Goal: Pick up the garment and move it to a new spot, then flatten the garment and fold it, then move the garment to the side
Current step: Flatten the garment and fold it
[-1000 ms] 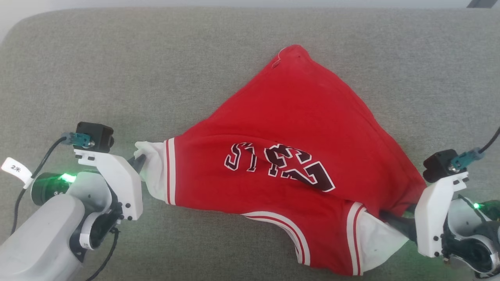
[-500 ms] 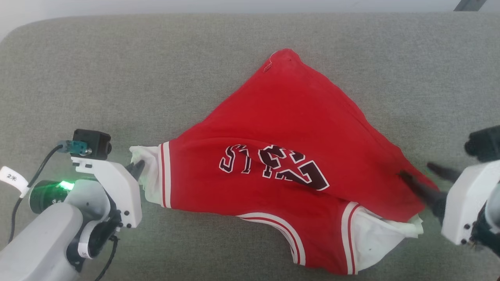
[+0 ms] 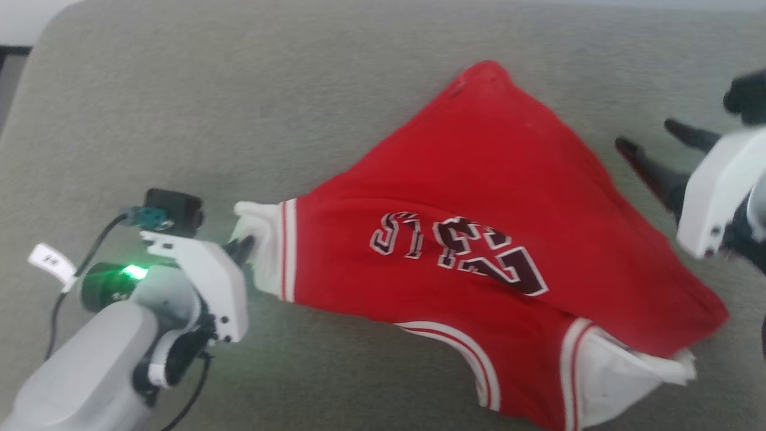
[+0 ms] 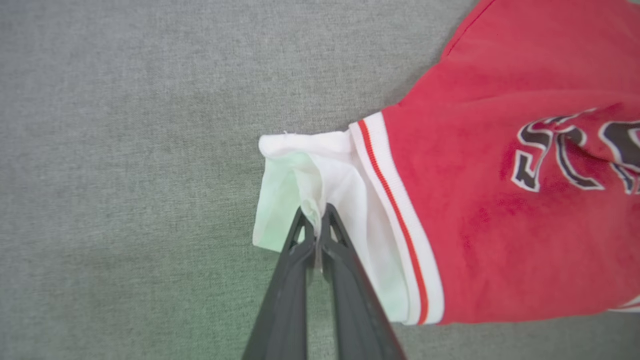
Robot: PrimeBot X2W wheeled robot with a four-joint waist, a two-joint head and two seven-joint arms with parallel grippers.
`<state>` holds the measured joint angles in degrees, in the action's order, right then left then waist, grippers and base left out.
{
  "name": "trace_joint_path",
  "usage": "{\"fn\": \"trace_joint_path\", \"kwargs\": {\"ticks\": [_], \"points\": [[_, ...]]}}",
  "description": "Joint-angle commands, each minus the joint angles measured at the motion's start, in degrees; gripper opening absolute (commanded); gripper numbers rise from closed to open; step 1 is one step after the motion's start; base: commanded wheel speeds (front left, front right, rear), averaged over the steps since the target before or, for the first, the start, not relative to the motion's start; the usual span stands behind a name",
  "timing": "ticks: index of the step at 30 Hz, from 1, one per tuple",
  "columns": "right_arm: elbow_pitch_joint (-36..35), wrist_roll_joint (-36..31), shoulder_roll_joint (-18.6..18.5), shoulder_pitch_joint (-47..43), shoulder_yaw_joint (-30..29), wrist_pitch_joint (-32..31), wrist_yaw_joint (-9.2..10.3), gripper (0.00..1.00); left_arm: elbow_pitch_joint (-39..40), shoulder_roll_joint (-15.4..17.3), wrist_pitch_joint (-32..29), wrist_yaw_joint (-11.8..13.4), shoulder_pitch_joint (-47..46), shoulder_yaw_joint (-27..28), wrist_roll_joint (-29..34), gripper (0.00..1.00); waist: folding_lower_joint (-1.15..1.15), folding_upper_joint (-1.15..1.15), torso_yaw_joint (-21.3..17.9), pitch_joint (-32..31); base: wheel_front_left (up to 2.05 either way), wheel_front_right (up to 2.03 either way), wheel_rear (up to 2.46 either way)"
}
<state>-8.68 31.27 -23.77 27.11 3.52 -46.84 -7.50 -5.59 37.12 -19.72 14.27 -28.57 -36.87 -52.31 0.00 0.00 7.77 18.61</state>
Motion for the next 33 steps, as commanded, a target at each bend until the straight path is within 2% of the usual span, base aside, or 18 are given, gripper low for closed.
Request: {"fn": "trace_joint_path", "kwargs": {"ticks": [1, 9, 16, 23, 30, 31, 33], "points": [[1.9, 0.5, -0.2, 1.9, 0.5, 0.5, 0.02, 1.00, -0.3, -0.8, 0.2, -0.4, -1.2, -0.4, 0.8, 0.00, 0.00, 0.00, 2.5, 1.4, 0.00, 0.00, 0.00], [17.3, 1.9, -4.0, 14.5, 5.7, -1.3, 0.02, 1.00, -4.2, -7.0, 1.1, -4.0, -6.3, -3.6, 1.9, 0.00, 0.00, 0.00, 11.1, 4.6, 0.00, 0.00, 0.00], [30.1, 2.4, -6.4, 23.5, 11.3, -4.2, 0.02, 1.00, -9.4, -11.9, 2.7, -7.4, -9.7, -5.7, 2.3, 0.00, 0.00, 0.00, 16.4, 6.8, 0.00, 0.00, 0.00], [41.5, 3.4, -7.0, 30.1, 16.6, -7.4, 0.02, 1.00, -14.0, -15.3, 4.2, -10.0, -12.2, -6.9, 2.4, 0.00, 0.00, 0.00, 19.5, 8.9, 0.00, 0.00, 0.00], [51.3, 5.2, -5.4, 27.3, 22.6, -10.8, 0.05, 0.99, -18.2, -16.9, 5.5, -11.5, -13.5, -7.2, 2.1, 0.00, 0.00, 0.00, 20.0, 9.2, 0.00, 0.00, 0.00], [51.6, 5.5, -5.5, 27.0, 23.6, -11.1, 0.05, 0.02, -18.7, -16.9, 5.7, -11.8, -13.6, -7.2, 2.1, 0.00, 0.00, 0.00, 19.9, 9.1, 0.00, 0.00, 0.00], [51.9, 5.9, -5.9, 27.1, 24.1, -11.2, 0.03, 0.00, -19.2, -16.8, 5.7, -11.9, -13.8, -7.0, 2.0, 0.00, 0.00, 0.00, 19.7, 9.0, 0.00, 0.00, 0.00]]}}
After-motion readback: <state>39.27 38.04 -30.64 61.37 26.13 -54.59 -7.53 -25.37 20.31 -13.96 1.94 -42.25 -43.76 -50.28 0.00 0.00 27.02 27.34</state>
